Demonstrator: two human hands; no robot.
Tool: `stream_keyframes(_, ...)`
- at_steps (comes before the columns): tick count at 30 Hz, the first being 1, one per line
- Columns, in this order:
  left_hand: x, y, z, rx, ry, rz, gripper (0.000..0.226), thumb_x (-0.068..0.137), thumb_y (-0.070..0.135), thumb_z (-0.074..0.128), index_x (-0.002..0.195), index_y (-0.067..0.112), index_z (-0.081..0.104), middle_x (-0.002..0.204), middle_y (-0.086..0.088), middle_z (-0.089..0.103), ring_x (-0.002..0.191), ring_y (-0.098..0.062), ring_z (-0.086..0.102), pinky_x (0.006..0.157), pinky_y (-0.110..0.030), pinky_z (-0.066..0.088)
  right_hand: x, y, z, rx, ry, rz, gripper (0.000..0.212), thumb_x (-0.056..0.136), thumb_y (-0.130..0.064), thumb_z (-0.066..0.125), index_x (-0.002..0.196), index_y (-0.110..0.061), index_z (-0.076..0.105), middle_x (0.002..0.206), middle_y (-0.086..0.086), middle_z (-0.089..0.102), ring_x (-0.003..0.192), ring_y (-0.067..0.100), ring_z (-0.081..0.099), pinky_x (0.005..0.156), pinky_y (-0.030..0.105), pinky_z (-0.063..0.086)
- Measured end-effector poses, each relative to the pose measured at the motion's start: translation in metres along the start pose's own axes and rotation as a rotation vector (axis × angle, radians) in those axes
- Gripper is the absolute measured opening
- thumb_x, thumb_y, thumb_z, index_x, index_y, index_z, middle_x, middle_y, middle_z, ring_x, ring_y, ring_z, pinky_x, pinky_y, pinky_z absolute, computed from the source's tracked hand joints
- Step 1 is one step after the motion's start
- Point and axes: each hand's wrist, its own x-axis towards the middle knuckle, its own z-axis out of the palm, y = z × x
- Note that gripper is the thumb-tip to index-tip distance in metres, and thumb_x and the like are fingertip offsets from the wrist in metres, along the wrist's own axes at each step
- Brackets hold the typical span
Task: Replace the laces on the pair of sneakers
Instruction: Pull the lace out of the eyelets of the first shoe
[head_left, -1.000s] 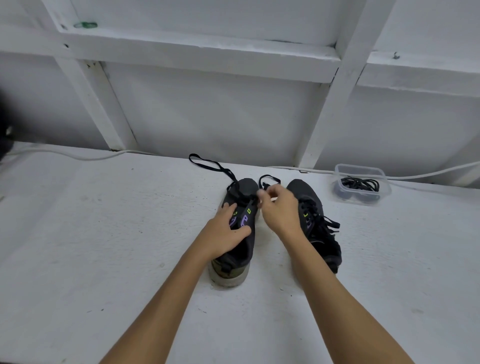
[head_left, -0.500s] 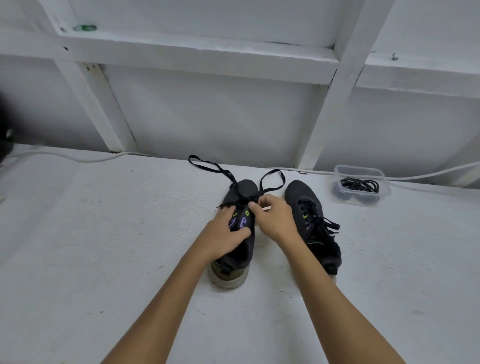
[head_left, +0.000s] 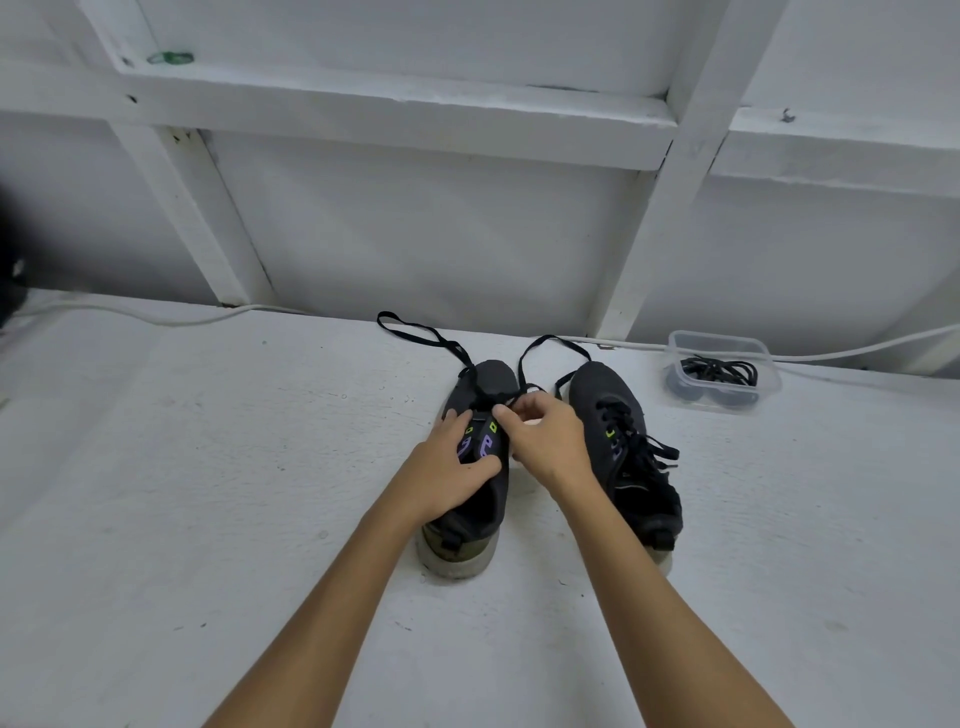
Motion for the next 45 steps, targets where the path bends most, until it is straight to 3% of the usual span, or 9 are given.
stream_keyframes(9, 0.004, -0.004, 0.002, -0.018, -0.004, 0.004, 0.082, 0.091, 0.057, 0.059, 0.159, 0.034, 0.019, 0.167, 0.012, 0.007, 0.151, -0.017, 0.024, 0.12, -0.041, 0.027, -0.001, -0.003, 0.003, 0.126, 0.107, 0.061, 0.019, 0.103, -0.027, 0.054, 0.092, -0.013, 0.054, 0.084, 0.001, 0.07, 0.08, 0.025, 0.073, 0.073, 0.049, 0.062)
stream_keyframes(12, 0.008, -0.007, -0.002, -0.09, 0.076, 0.036, 0.074, 0.087, 0.076, 0.049, 0.148, 0.034, 0.045, 0.158, 0.012, 0.036, 0.14, -0.013, 0.041, 0.115, -0.038, 0.034, 0.0, -0.004, -0.002, 0.118, 0.028, 0.081, 0.02, 0.103, -0.03, 0.054, 0.093, -0.012, 0.055, 0.089, 0.003, 0.071, 0.084, 0.025, 0.073, 0.076, 0.049, 0.062)
stream_keyframes(15, 0.015, -0.006, -0.011, -0.143, 0.229, 0.08, 0.033, 0.099, 0.047, 0.053, 0.127, 0.034, 0.066, 0.125, 0.011, 0.062, 0.116, -0.008, 0.057, 0.093, -0.022, 0.04, 0.0, -0.004, -0.007, 0.138, -0.035, 0.103, 0.018, 0.104, -0.026, 0.052, 0.099, -0.01, 0.058, 0.096, 0.007, 0.071, 0.091, 0.027, 0.073, 0.075, 0.045, 0.063)
stream_keyframes(19, 0.028, -0.003, -0.017, -0.004, 0.226, 0.155, 0.02, 0.094, 0.03, 0.067, 0.112, 0.03, 0.076, 0.106, 0.008, 0.067, 0.101, -0.007, 0.062, 0.077, -0.006, 0.037, -0.001, -0.003, -0.008, 0.172, -0.068, 0.106, 0.018, 0.105, -0.025, 0.051, 0.102, -0.011, 0.061, 0.101, 0.01, 0.072, 0.093, 0.028, 0.073, 0.07, 0.035, 0.064)
stream_keyframes(27, 0.046, 0.004, -0.015, 0.042, 0.238, 0.201, 0.013, 0.09, 0.022, 0.069, 0.1, 0.026, 0.078, 0.087, 0.012, 0.063, 0.082, 0.0, 0.059, 0.074, -0.011, 0.044, -0.007, -0.007, -0.007, 0.322, -0.08, 0.132, 0.015, 0.107, -0.015, 0.043, 0.106, -0.007, 0.056, 0.096, 0.012, 0.068, 0.08, 0.022, 0.065, 0.08, 0.049, 0.06)
stream_keyframes(33, 0.048, 0.0, -0.008, 0.015, 0.28, 0.245, 0.009, 0.092, 0.02, 0.067, 0.094, 0.024, 0.074, 0.091, 0.008, 0.064, 0.075, 0.003, 0.055, 0.067, -0.005, 0.038, -0.007, -0.003, -0.013, 0.193, -0.111, 0.02, 0.007, 0.092, -0.018, 0.068, 0.097, -0.016, 0.073, 0.094, 0.004, 0.073, 0.082, 0.025, 0.072, 0.077, 0.045, 0.063)
stream_keyframes(39, 0.049, 0.0, -0.002, 0.0, 0.321, 0.282, 0.009, 0.09, 0.017, 0.068, 0.095, 0.02, 0.075, 0.091, 0.007, 0.067, 0.076, -0.006, 0.059, 0.077, -0.027, 0.052, -0.006, -0.004, -0.008, 0.099, -0.069, 0.027, 0.01, 0.096, -0.02, 0.064, 0.09, -0.02, 0.072, 0.088, -0.004, 0.072, 0.07, 0.017, 0.07, 0.072, 0.05, 0.062)
stream_keyframes(42, 0.047, 0.001, -0.003, -0.057, 0.331, 0.261, 0.011, 0.089, 0.017, 0.072, 0.099, 0.019, 0.077, 0.091, 0.006, 0.069, 0.076, -0.004, 0.061, 0.073, -0.015, 0.05, -0.004, -0.007, -0.007, -0.013, -0.097, 0.022, 0.009, 0.096, -0.032, 0.057, 0.094, -0.026, 0.063, 0.091, -0.006, 0.068, 0.082, 0.021, 0.071, 0.075, 0.05, 0.062)
stream_keyframes(45, 0.045, -0.004, -0.006, -0.129, 0.382, 0.167, 0.007, 0.088, 0.022, 0.074, 0.095, 0.021, 0.073, 0.085, 0.007, 0.068, 0.07, -0.001, 0.058, 0.065, -0.007, 0.044, -0.003, -0.011, -0.007, 0.091, -0.037, 0.101, 0.01, 0.101, -0.027, 0.052, 0.098, -0.02, 0.058, 0.092, 0.003, 0.069, 0.085, 0.026, 0.072, 0.07, 0.047, 0.064)
